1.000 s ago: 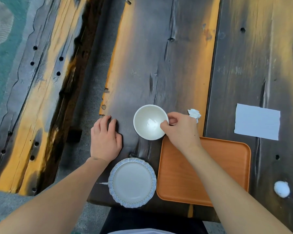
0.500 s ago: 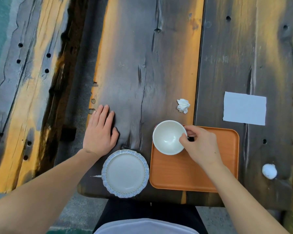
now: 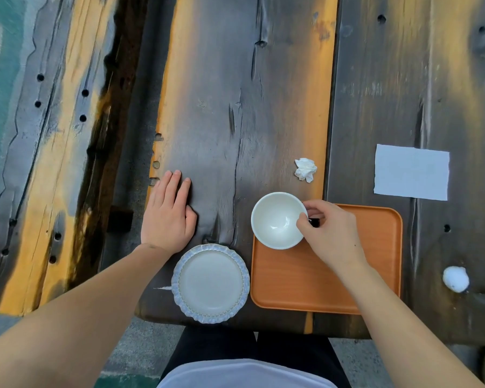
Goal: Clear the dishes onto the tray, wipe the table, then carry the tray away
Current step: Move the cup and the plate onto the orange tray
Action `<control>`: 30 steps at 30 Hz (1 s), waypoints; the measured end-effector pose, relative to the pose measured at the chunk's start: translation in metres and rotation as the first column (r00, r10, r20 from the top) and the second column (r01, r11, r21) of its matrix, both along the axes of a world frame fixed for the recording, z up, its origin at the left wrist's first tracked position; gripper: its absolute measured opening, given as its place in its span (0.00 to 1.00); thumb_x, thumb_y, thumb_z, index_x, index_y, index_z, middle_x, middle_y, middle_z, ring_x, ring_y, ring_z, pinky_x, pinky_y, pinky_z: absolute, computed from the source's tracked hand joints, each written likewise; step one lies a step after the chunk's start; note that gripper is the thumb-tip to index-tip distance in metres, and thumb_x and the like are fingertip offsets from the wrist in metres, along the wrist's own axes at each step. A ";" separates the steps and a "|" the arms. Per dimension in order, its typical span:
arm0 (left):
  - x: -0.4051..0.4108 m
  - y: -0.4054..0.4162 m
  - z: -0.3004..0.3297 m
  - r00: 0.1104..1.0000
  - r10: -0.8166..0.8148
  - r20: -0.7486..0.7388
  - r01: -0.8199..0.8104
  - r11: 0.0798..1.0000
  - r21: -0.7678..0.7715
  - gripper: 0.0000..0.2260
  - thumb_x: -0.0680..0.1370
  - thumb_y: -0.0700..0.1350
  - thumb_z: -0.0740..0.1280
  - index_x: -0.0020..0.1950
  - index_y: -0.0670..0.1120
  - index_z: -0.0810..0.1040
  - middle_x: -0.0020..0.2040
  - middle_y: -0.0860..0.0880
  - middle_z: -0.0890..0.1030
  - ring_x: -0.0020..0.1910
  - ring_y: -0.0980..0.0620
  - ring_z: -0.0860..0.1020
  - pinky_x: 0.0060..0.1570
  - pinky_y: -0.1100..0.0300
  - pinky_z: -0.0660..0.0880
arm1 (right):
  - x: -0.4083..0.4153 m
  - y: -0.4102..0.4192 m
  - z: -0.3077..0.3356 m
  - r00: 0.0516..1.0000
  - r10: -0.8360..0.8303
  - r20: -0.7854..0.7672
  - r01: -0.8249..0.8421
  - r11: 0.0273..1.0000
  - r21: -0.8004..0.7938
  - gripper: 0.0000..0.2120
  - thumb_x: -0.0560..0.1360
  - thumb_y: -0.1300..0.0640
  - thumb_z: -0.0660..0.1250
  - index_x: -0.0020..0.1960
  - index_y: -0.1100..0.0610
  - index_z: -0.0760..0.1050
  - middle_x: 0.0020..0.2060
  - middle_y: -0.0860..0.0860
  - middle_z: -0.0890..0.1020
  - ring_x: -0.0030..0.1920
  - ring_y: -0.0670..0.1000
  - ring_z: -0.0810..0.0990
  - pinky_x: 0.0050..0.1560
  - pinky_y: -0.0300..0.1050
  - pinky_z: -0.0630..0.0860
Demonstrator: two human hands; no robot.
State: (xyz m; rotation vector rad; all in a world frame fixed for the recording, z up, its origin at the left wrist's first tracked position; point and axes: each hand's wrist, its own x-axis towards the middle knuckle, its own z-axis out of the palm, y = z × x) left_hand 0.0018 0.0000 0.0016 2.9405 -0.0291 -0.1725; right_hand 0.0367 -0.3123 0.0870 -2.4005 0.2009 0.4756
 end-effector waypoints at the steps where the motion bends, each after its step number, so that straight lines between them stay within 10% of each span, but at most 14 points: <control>1: 0.000 0.000 0.000 1.000 0.004 0.001 -0.004 1.000 0.003 0.26 0.79 0.46 0.55 0.75 0.37 0.68 0.76 0.37 0.67 0.78 0.38 0.62 0.77 0.42 0.58 | 0.000 0.000 0.000 1.000 0.001 -0.004 -0.001 1.000 0.006 0.09 0.72 0.57 0.70 0.52 0.50 0.82 0.43 0.41 0.83 0.44 0.37 0.79 0.44 0.27 0.71; 15: -0.001 -0.002 -0.001 1.000 0.017 -0.002 -0.017 0.999 0.029 0.27 0.80 0.49 0.52 0.75 0.39 0.68 0.77 0.38 0.66 0.78 0.38 0.61 0.78 0.42 0.58 | -0.001 0.004 0.005 0.999 0.016 -0.040 -0.017 0.999 -0.034 0.12 0.74 0.53 0.68 0.57 0.51 0.78 0.51 0.46 0.81 0.51 0.45 0.80 0.45 0.38 0.75; 20: -0.001 -0.002 0.000 1.000 0.017 0.007 -0.017 1.000 0.025 0.26 0.79 0.48 0.53 0.75 0.39 0.69 0.77 0.38 0.66 0.78 0.38 0.61 0.78 0.43 0.57 | -0.041 0.020 0.019 0.972 -0.127 0.198 0.150 0.983 -0.108 0.20 0.75 0.51 0.70 0.64 0.53 0.71 0.59 0.49 0.74 0.58 0.49 0.74 0.50 0.42 0.74; 23: -0.001 -0.002 0.000 1.000 0.019 0.007 -0.019 1.000 0.021 0.26 0.79 0.48 0.54 0.75 0.39 0.68 0.77 0.38 0.66 0.78 0.38 0.61 0.78 0.42 0.58 | -0.087 0.043 0.015 0.930 0.096 0.354 -0.083 0.995 -0.050 0.13 0.74 0.58 0.68 0.57 0.56 0.75 0.50 0.52 0.77 0.50 0.53 0.77 0.47 0.44 0.76; 30: -0.002 -0.001 -0.004 1.000 0.014 0.028 -0.014 1.000 0.019 0.26 0.79 0.47 0.56 0.75 0.39 0.69 0.77 0.37 0.67 0.78 0.38 0.62 0.77 0.42 0.59 | -0.125 0.085 -0.026 0.967 0.256 0.009 -0.251 0.955 -0.158 0.13 0.75 0.52 0.68 0.59 0.51 0.73 0.48 0.47 0.76 0.47 0.49 0.76 0.42 0.44 0.78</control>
